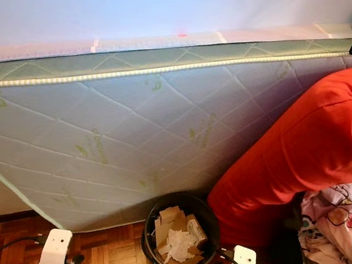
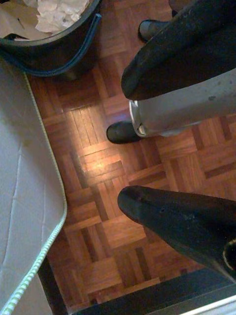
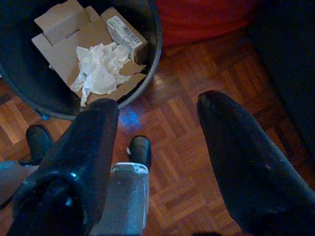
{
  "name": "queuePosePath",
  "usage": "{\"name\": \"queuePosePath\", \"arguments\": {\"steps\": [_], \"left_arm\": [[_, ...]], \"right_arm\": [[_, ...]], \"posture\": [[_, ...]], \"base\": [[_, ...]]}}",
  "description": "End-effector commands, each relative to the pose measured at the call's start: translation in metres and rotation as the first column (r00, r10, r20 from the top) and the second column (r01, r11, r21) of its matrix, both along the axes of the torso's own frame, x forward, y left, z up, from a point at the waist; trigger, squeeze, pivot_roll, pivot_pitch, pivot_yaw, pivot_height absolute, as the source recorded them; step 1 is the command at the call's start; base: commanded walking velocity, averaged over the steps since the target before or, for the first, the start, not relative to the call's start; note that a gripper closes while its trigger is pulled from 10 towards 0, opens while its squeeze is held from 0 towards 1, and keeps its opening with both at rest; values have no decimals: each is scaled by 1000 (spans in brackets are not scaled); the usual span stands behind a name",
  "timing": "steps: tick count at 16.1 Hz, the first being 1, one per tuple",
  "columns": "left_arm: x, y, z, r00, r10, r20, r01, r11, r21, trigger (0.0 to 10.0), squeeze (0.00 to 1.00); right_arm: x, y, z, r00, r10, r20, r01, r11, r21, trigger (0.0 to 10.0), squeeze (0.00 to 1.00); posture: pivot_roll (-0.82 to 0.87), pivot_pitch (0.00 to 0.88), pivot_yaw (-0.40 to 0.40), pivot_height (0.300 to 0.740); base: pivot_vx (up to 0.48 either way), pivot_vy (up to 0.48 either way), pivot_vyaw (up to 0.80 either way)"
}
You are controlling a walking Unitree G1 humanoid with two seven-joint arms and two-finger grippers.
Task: Clean up the room
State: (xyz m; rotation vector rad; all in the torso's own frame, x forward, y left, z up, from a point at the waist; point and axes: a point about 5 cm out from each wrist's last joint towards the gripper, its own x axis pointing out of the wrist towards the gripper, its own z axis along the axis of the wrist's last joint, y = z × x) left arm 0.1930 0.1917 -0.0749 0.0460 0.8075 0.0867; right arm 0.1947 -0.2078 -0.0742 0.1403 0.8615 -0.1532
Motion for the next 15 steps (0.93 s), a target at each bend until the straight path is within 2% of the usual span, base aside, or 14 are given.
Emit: {"name": "queuePosePath", "arguments": {"steps": [1,6,15], "left_arm": [[-7,0,-4,1000,-9,-27,9,1000,4,10000,0],[-12,3,-6,999,-7,-40,7,1000,5,10000,0],[-15,8,-6,999,-9,-44,10,1000,8,10000,0]], "right_arm": [[-5,1,-3,1000,2,-17,-2,1000,6,10000,0],[-5,0,-3,999,45,-22,-46,999,-6,10000,0],[-7,1,-4,999,40,-28,-40,999,0,10000,0]], "posture": [[33,149,-7,740],[33,127,-10,740],[36,104,-10,740]], "base": [[0,0,0],[0,0,0],[0,0,0]]}}
